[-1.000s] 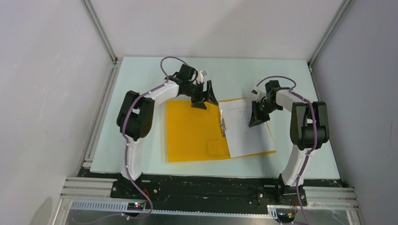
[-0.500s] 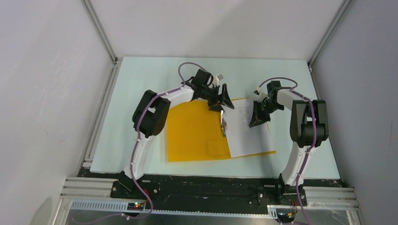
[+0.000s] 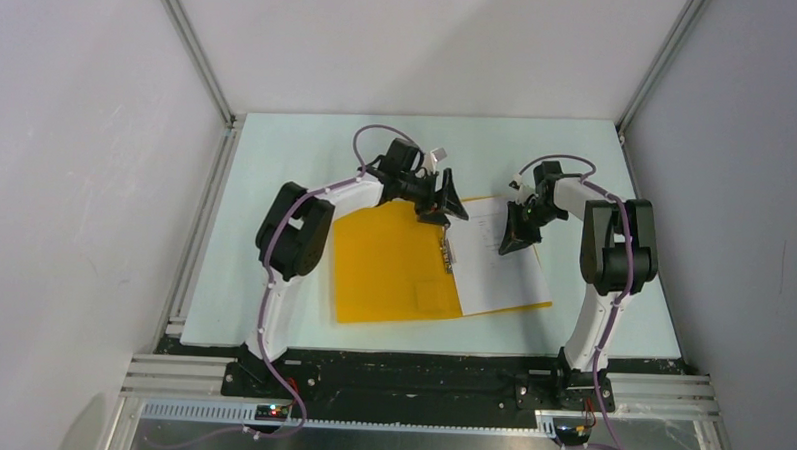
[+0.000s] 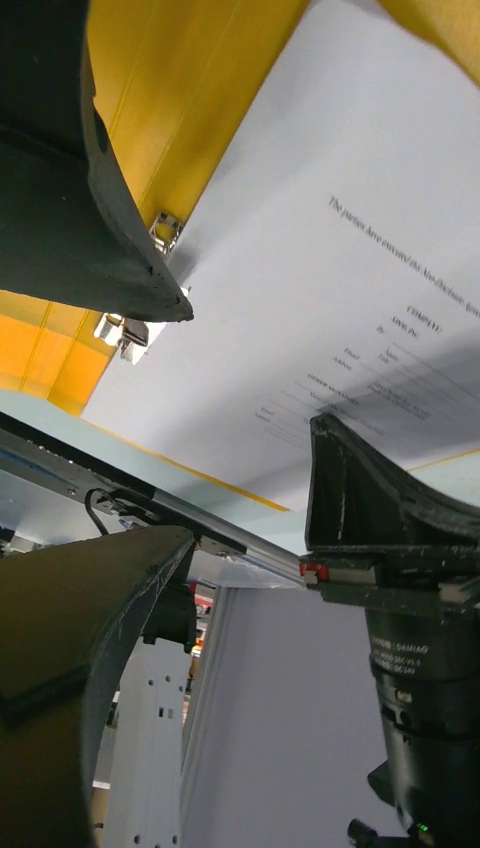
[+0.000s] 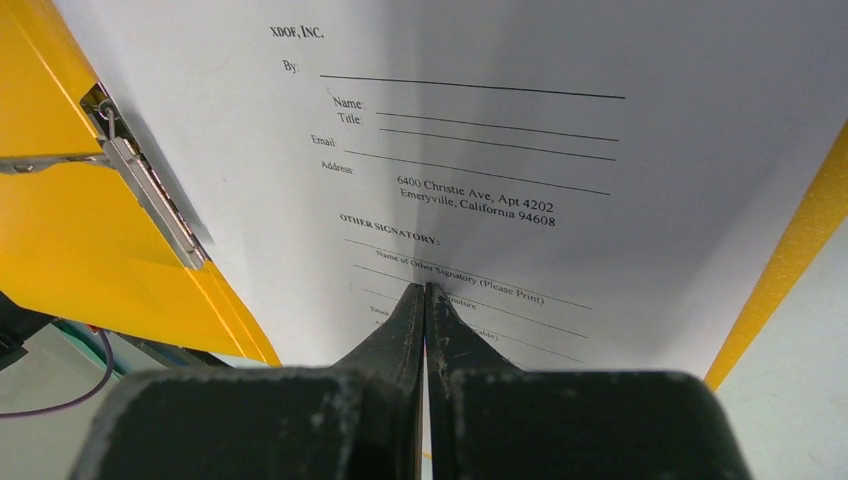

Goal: Put the files into the folder

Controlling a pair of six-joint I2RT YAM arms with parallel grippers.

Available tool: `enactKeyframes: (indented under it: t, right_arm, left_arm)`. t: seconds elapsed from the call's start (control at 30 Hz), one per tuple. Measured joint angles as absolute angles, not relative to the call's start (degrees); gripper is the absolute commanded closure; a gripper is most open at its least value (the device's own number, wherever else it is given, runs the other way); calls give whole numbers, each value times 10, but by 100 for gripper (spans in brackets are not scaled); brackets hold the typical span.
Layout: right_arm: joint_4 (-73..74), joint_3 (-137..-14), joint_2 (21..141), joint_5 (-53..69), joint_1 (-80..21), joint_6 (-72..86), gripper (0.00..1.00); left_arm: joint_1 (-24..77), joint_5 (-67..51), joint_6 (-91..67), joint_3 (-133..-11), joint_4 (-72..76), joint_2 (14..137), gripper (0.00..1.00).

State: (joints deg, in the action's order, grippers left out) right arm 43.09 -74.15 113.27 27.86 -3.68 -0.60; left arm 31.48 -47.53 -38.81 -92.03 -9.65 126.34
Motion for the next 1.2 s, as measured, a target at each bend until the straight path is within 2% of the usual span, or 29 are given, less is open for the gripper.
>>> enactKeyframes:
  t: [0.47,0.57,0.77,0.9,0.97,1.07,1.2]
  right_arm:
    - [432,-744,1133,275,-44,-4,100]
    - [434,-750,1132,277,-50,-5,90]
    - [467,-792,1103,296,-61,-11,64]
    - [484,-815,1062,297,-55,-13,37]
    - [496,-814,1041,288,-44,-12,29]
    - [512,-800,1016,258,-14,-12,26]
    - [533,-766,998,225,27,-11,28]
  left_arm:
    - [352,-488,-375,-884,-72,1237,21]
    - [352,-480,-373,-874,-74,1229,18]
    - [330,-434,-358,-858,-85,1148,12]
    - [282,-374,-340,-821,-105,1039,6]
    - [242,-335,-327,-793,-134,982,3]
    - [167,-269,-304,-745,-188,916,0]
    - [92,-217,-288,-664,-256,868,0]
